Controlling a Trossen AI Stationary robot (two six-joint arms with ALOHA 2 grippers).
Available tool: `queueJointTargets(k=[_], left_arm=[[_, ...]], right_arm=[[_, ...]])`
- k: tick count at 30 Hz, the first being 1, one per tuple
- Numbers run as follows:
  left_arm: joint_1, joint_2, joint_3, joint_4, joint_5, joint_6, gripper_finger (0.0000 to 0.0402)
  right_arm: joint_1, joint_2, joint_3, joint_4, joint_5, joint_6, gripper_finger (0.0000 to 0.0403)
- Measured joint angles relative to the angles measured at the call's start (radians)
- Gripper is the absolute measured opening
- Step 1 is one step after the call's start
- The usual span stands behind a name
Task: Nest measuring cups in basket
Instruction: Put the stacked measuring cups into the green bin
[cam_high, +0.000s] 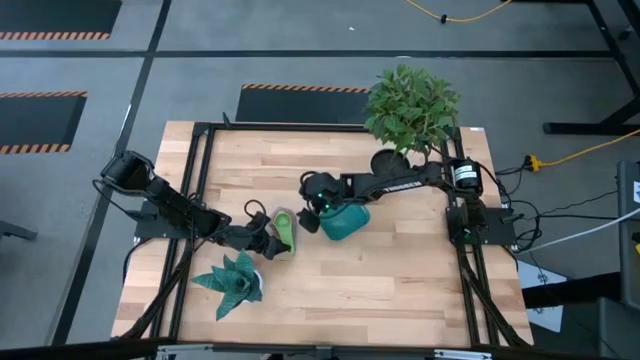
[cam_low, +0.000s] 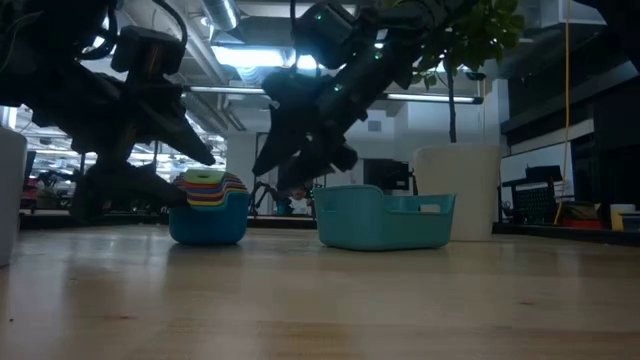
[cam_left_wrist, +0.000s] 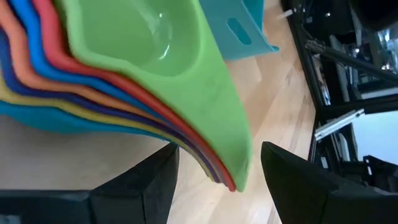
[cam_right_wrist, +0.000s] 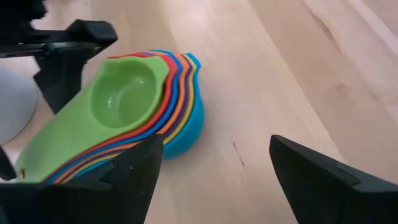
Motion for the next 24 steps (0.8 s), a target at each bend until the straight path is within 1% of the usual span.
queueJointTargets(k=[6, 9, 13, 15, 20, 24], left_arm=[[-0.031, 0.0, 0.0, 0.005, -0.037, 0.003, 0.0221], [-0.05, -0.002, 0.0, 0.004, -0.037, -0.001, 0.0221], [-0.07, -0.035, -0.013, 0.008, -0.037, 0.003, 0.0221], [-0.078, -0.06, -0.034, 0.003, -0.041, 0.015, 0.0221], [-0.106, -0.15, -0.121, 0.02, -0.091, 0.05, 0.0221], [-0.12, -0.174, -0.203, 0.131, -0.134, 0.067, 0.0221]], right_arm=[[0.0, 0.0, 0.0, 0.0, -0.003, -0.008, 0.03], [0.0, 0.0, -0.001, 0.0, -0.003, -0.007, 0.03], [0.001, 0.0, -0.002, -0.001, -0.003, -0.007, 0.03], [0.002, 0.0, -0.002, 0.0, -0.004, 0.002, 0.03], [0.002, 0.0, -0.002, 0.0, -0.004, 0.003, 0.03], [0.003, 0.0, -0.002, 0.0, -0.005, 0.007, 0.03]])
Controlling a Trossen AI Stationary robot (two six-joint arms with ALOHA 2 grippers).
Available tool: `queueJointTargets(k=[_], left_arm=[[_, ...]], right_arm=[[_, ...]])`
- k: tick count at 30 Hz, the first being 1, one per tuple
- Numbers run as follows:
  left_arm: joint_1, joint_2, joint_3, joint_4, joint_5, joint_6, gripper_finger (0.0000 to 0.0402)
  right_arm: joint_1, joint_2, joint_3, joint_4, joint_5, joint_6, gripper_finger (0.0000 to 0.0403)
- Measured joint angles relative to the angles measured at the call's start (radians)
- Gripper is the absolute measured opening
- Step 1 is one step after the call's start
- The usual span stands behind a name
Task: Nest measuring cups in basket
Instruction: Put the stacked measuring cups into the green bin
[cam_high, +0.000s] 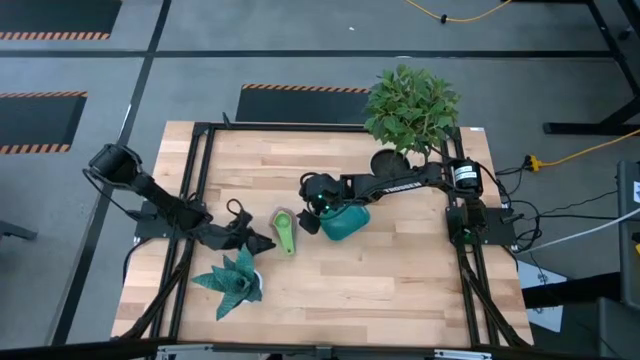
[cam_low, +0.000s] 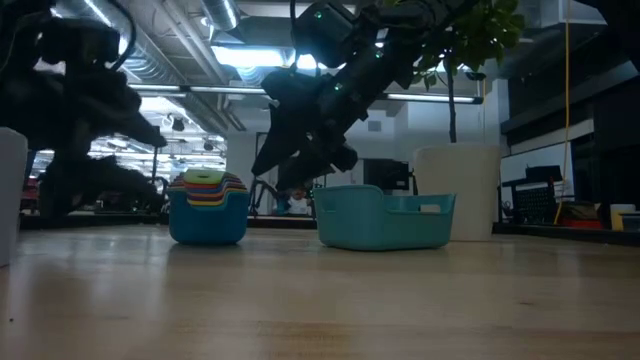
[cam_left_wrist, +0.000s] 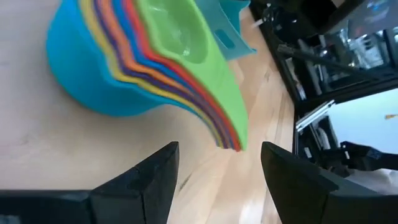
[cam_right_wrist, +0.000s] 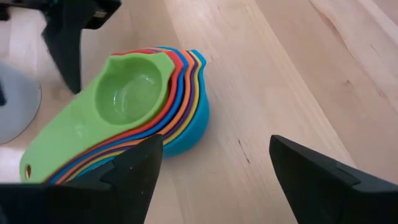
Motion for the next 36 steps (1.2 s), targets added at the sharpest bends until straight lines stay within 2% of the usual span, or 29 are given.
queueJointTargets(k=[3, 6, 13, 23, 29, 36], left_arm=[[-0.001, 0.001, -0.039, 0.076, -0.007, 0.0, 0.0221], [-0.001, 0.001, -0.039, 0.08, -0.008, 0.008, 0.0221], [-0.001, 0.004, -0.012, 0.078, -0.003, 0.138, 0.0221], [-0.001, 0.006, -0.012, 0.075, -0.008, 0.119, 0.0221], [-0.001, 0.09, 0.018, 0.075, -0.003, 0.089, 0.0221], [-0.001, 0.189, 0.083, 0.078, 0.004, 0.132, 0.0221]], right_arm=[[0.0, 0.0, 0.0, 0.0, 0.002, -0.001, 0.03], [0.0, 0.0, 0.0, 0.0, 0.005, -0.002, 0.03], [0.0, 0.0, 0.0, 0.0, 0.017, -0.007, 0.03], [-0.001, 0.0, 0.0, 0.0, 0.02, -0.009, 0.03], [0.0, 0.0, 0.0, 0.0, 0.021, -0.028, 0.03], [0.0, 0.0, 0.0, 0.0, 0.022, -0.03, 0.03]])
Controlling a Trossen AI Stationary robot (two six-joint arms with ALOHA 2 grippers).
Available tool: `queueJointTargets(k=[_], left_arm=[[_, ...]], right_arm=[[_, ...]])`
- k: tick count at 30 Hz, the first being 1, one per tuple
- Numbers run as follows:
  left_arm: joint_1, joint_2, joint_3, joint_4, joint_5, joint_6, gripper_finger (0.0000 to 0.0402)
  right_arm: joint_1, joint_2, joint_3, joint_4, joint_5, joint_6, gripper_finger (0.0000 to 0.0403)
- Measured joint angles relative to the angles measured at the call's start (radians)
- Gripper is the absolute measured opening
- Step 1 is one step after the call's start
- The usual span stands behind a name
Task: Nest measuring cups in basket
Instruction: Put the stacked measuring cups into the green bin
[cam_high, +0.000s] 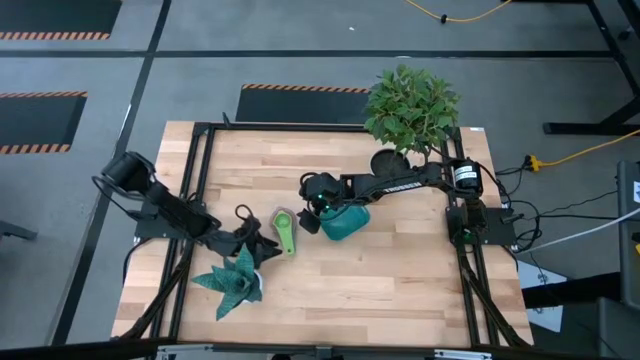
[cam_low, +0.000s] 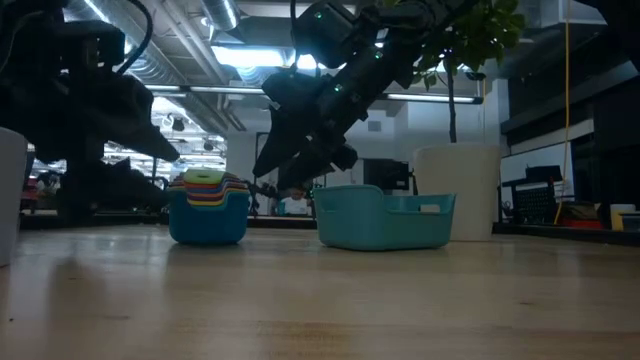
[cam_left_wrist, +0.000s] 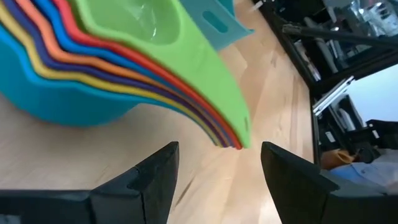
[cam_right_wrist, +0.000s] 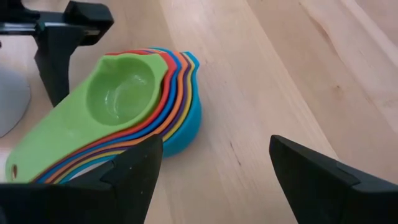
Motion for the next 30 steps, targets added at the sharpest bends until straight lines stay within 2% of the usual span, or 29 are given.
queueJointTargets(k=[13, 22, 30], left_arm=[[-0.001, 0.066, 0.002, 0.048, -0.002, -0.012, 0.0221], [-0.001, 0.188, 0.002, 0.248, -0.001, -0.012, 0.0221], [0.003, 0.23, 0.001, 0.308, -0.017, -0.015, 0.0221]], right_arm=[[0.0, 0.0, 0.0, -0.001, 0.054, -0.03, 0.03], [0.0, 0.0, 0.0, -0.001, 0.068, -0.031, 0.03], [0.0, 0.0, 0.0, -0.001, 0.068, -0.038, 0.03]])
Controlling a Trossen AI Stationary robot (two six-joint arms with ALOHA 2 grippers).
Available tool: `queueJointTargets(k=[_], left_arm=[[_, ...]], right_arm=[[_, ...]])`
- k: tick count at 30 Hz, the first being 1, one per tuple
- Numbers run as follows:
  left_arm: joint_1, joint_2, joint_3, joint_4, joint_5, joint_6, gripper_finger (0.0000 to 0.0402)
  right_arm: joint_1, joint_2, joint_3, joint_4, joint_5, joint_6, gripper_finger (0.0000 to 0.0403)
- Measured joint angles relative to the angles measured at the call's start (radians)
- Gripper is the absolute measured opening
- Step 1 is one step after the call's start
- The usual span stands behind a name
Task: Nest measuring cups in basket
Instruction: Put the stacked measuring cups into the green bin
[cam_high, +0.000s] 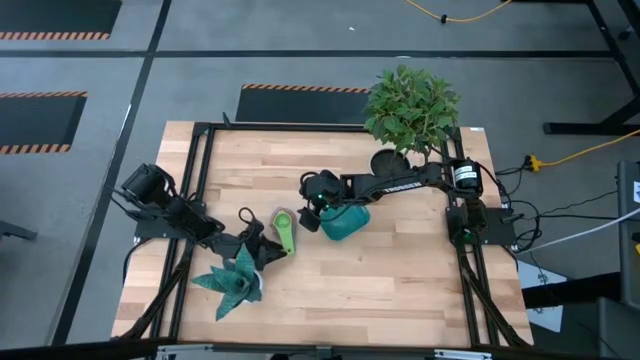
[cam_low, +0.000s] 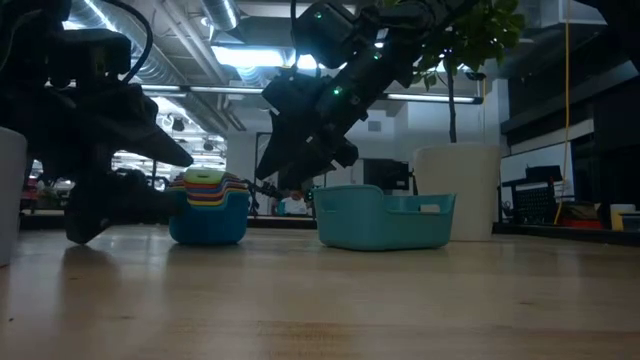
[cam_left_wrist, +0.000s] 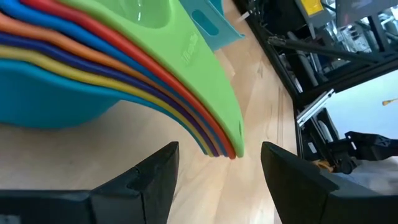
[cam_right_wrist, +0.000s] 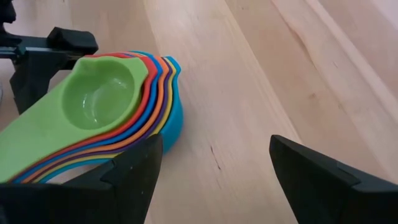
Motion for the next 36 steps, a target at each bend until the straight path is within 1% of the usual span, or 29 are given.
queueJointTargets(k=[13, 25, 36], left_arm=[[0.019, 0.003, -0.001, 0.008, 0.006, -0.001, 0.0221], [0.043, 0.004, -0.002, 0.017, 0.014, 0.001, 0.0221], [0.067, 0.004, -0.002, 0.018, 0.015, 0.002, 0.0221]], right_arm=[[0.008, 0.015, -0.001, 0.0, 0.008, -0.012, 0.03], [0.049, 0.051, -0.016, 0.037, 0.007, -0.011, 0.03], [0.084, 0.051, -0.016, 0.054, -0.002, -0.02, 0.03]])
